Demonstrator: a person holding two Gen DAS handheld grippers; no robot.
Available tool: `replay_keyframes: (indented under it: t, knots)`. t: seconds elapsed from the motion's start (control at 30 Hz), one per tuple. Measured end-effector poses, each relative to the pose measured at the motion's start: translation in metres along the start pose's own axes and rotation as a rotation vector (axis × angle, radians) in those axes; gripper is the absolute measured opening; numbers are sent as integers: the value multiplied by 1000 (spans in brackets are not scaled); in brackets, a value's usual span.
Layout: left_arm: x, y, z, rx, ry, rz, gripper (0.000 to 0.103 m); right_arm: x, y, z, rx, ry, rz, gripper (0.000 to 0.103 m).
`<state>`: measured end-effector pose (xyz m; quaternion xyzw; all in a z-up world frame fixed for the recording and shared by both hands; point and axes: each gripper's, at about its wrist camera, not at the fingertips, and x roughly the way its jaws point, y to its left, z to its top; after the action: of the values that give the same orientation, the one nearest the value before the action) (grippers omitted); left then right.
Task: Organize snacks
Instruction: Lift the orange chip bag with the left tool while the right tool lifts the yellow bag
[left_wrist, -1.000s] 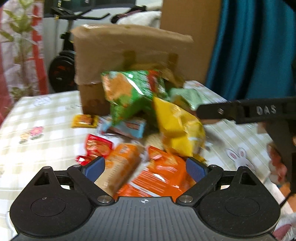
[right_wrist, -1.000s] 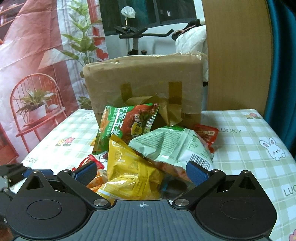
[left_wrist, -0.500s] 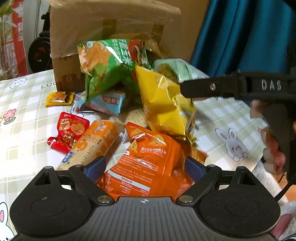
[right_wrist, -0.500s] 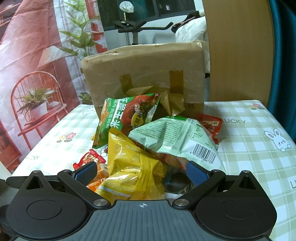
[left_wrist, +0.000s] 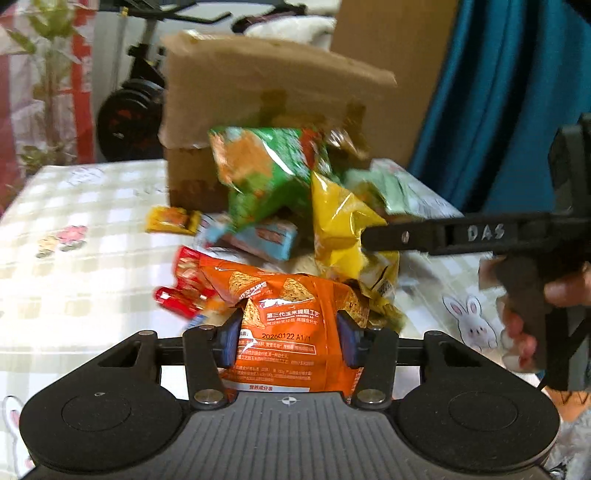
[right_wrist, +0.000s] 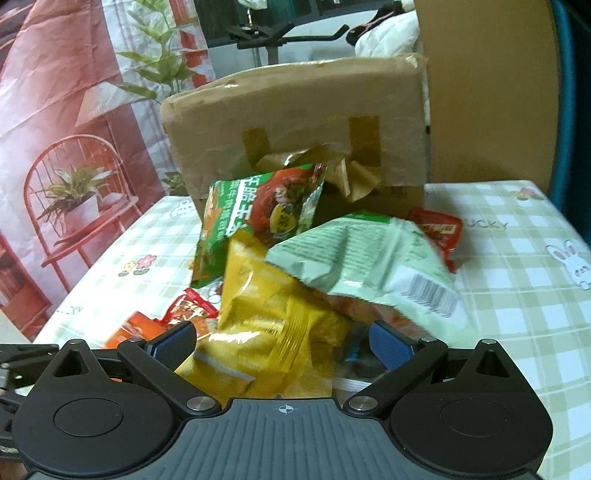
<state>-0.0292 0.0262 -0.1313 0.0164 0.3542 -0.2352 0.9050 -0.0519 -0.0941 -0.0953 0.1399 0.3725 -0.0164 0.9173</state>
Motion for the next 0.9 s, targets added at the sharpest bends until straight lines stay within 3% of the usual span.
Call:
replay_keyframes:
  t: [0.27,0.6,0.8,0.83,0.9]
  knots:
    - [-13,13,6,-38,-19,27,53,30,-5,7,141,36,44,96]
    - [-32,25,7,-86,-83,95,53,59,-5,4,208,75,18,93]
    - [-37,33,15,-130,-116,144,53,52,-2,2,186,59,39,72]
    - [-37,34,15,-133,-119,152,53,49,-2,3,183,54,47,64]
    - [-36,35,17,-140,-126,165,53,44,0,5,158,50,46,61]
